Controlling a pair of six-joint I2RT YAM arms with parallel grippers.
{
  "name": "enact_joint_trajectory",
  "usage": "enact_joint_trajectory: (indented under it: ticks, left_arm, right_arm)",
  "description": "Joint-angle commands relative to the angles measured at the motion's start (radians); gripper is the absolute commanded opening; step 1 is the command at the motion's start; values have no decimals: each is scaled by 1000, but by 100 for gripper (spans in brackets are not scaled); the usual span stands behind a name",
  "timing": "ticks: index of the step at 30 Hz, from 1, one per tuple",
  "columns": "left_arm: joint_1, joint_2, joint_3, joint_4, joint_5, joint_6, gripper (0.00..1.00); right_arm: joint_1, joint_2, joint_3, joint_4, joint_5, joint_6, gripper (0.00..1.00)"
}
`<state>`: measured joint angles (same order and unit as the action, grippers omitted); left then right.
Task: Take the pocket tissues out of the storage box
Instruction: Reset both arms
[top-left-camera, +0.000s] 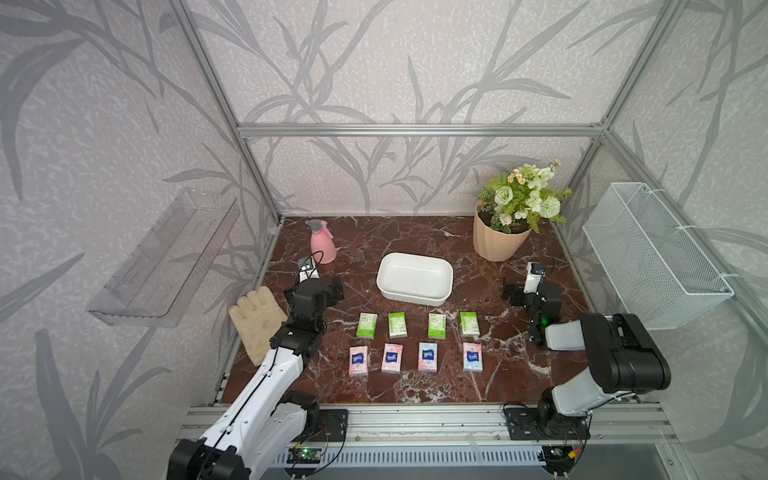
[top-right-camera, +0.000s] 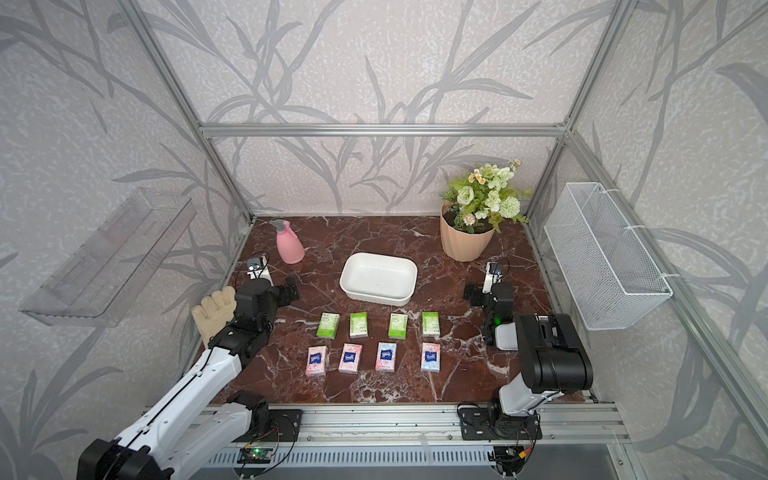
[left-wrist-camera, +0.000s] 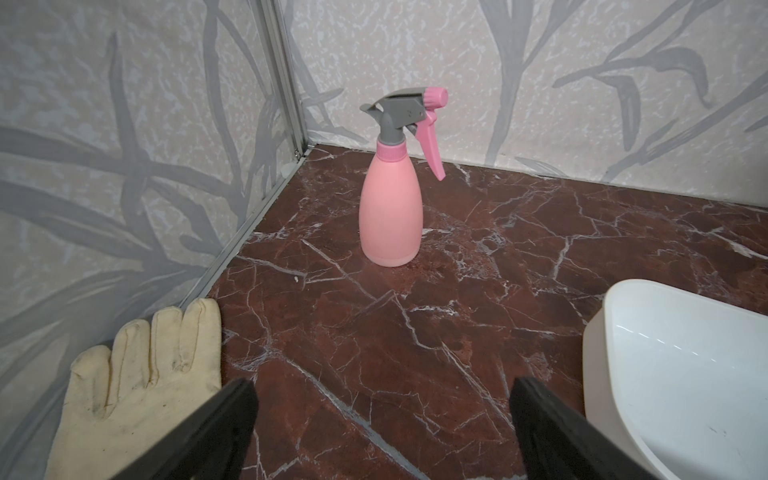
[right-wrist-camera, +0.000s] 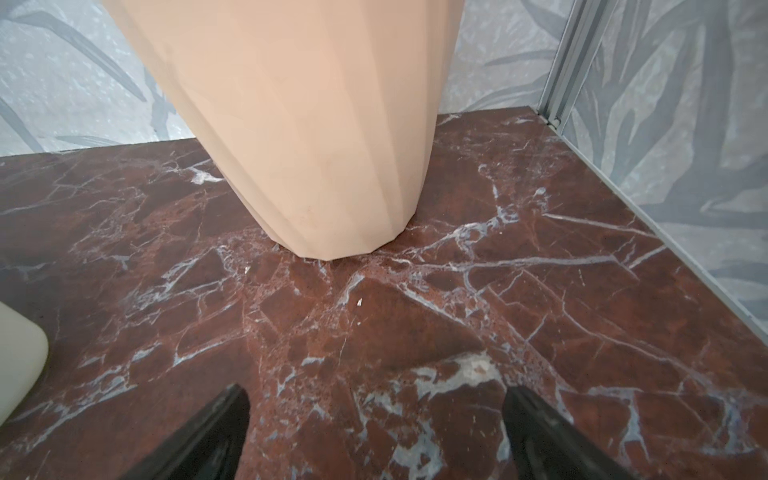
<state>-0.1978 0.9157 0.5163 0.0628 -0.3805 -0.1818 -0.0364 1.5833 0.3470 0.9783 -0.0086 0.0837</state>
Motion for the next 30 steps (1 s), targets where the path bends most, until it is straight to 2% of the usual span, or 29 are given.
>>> enact_joint_trajectory:
  ticks: [1, 6, 14, 20, 23, 24, 26, 29, 30]
  left_arm:
    - [35, 49, -35, 99, 7, 51, 100]
    - [81, 177, -66, 258, 28, 88, 100]
    - [135, 388, -147, 618, 100, 151, 100]
    - [203, 518, -193, 832, 204, 132, 100]
    - [213, 617, -188, 922, 215, 124, 100]
    - [215, 634, -166, 914, 221, 127, 100]
    - [217, 594, -133, 787, 234, 128, 100]
    - [215, 616, -139, 837, 234, 137, 100]
    - [215, 605, -127, 795, 240, 140, 100]
  right_arm:
    - [-2, -3, 12, 17, 0, -3, 99]
    - [-2, -3, 11, 16, -1, -2, 99]
    - [-2, -3, 11, 17, -2, -4, 99]
    - [-2, -3, 11, 17, -2, -4, 99]
    - [-2, -4, 11, 16, -1, -4, 99]
    - [-2, -3, 11, 16, -1, -4, 99]
    - [-2, -3, 12, 15, -1, -4, 99]
    - [-3, -4, 13, 14, -1, -4, 99]
    - [-2, -3, 12, 16, -1, -4, 99]
